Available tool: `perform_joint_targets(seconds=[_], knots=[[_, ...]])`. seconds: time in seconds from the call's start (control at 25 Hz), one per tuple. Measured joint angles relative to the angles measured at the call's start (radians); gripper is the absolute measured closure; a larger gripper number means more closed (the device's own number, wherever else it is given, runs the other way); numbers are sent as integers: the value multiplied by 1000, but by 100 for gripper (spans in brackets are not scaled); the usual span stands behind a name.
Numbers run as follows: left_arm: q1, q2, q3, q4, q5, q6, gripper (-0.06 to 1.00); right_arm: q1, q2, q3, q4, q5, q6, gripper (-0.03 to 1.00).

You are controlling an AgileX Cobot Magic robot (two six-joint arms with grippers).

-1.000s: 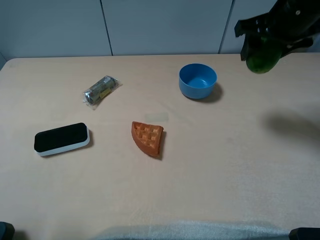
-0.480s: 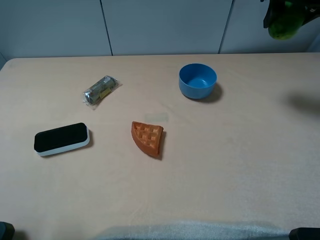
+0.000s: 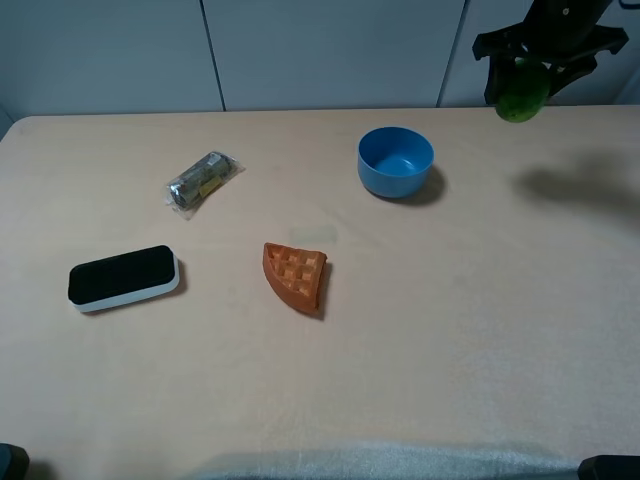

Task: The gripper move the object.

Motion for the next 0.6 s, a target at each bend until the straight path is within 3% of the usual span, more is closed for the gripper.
perform_joint_targets(seconds=[0.6], knots=[[0,0,0,0,0,0,18,0,178,0,-3,-27,-19,47]])
